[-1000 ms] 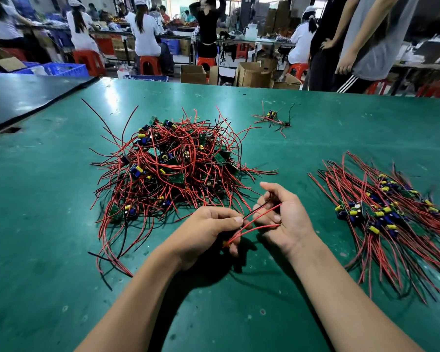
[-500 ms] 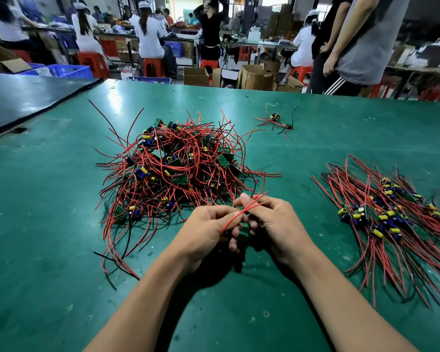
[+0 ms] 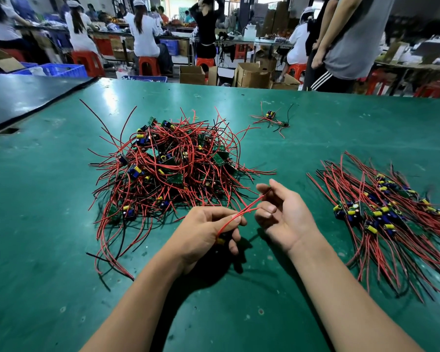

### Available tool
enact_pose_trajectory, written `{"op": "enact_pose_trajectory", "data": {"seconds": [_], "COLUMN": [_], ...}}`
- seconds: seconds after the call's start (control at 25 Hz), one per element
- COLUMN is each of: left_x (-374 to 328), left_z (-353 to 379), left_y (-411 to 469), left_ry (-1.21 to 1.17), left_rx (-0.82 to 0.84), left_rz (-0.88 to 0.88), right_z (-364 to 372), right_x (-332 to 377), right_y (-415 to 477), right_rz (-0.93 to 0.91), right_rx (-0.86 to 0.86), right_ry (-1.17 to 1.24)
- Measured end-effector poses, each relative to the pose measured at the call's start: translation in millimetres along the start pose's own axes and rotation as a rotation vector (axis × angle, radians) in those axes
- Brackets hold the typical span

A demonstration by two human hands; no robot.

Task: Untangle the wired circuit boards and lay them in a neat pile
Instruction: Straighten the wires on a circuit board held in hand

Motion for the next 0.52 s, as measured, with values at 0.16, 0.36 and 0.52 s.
{"op": "enact_pose_trajectory", "data": {"seconds": [0.16, 0.36, 0.52], "left_x": [-2, -4, -5], "left_z": [2, 3, 1], "left_y": [-3, -6, -6], "left_ry": [-0.002, 0.013, 0.007], "left_rx": [0.060, 0.141, 0.117], "left_rz": [-0.020, -0.060, -0.073], "right_z": [1, 5, 2], "right_x": [4, -2, -7], "right_y": [-3, -12, -10], "right_rz": [0.185, 0.378, 0.371], "right_rx": [0.078, 0.207, 0.191], "right_ry": [0.132, 0.131, 0.083]}}
Point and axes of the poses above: each hand's wrist, its own y-axis towards the middle knuckle, its own z-axis out of the palm, x = y × z, the point moved 5 cm from there along y, towards the middle knuckle, and after that the axes turned 6 degrees about -x, right-handed, at the moved point
